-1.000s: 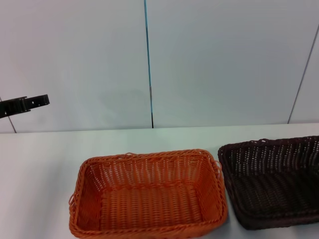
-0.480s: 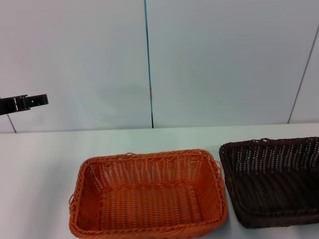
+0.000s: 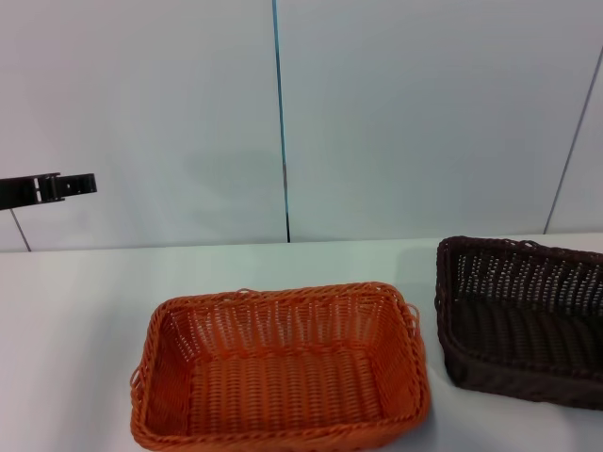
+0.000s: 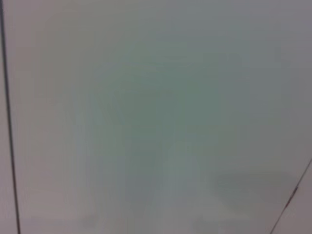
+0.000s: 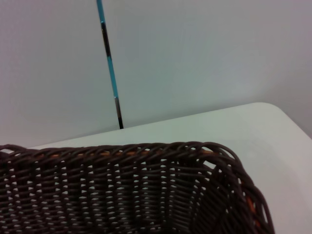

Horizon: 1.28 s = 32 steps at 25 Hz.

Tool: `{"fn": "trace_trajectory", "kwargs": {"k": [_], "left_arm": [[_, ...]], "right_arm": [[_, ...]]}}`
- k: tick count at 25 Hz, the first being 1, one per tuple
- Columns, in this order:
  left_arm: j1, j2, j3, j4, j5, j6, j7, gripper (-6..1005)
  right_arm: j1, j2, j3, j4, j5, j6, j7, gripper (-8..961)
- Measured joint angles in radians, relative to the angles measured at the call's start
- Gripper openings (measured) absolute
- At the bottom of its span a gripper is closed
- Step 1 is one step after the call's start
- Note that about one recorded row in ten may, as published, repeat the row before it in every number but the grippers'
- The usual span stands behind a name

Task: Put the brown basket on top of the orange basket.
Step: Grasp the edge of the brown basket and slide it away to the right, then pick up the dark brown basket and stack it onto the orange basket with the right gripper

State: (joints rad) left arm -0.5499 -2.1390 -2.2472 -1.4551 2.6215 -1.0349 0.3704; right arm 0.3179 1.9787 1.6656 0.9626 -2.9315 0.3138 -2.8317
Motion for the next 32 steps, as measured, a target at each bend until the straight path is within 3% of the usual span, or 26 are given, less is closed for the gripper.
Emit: {"fn": "trace_trajectory", "kwargs": {"k": [15, 17, 32], "left_arm": [[-0.041, 0.006, 0.001, -0.003, 0.078, -0.083, -0.048, 929], [-0.043, 0.008, 0.001, -0.004, 0.078, -0.091, -0.052, 929], [-0.065, 0.015, 0.002, -0.005, 0.099, -0.14, -0.067, 928]], "right_arm": [[-0.023, 0.008, 0.011, -0.005, 0.0, -0.059, 0.0, 671], [-0.023, 0.01, 0.012, -0.014, 0.0, -0.065, 0.0, 568], [-0.034, 0.025, -0.004, -0.081, -0.001, -0.156, 0.0, 551]]}}
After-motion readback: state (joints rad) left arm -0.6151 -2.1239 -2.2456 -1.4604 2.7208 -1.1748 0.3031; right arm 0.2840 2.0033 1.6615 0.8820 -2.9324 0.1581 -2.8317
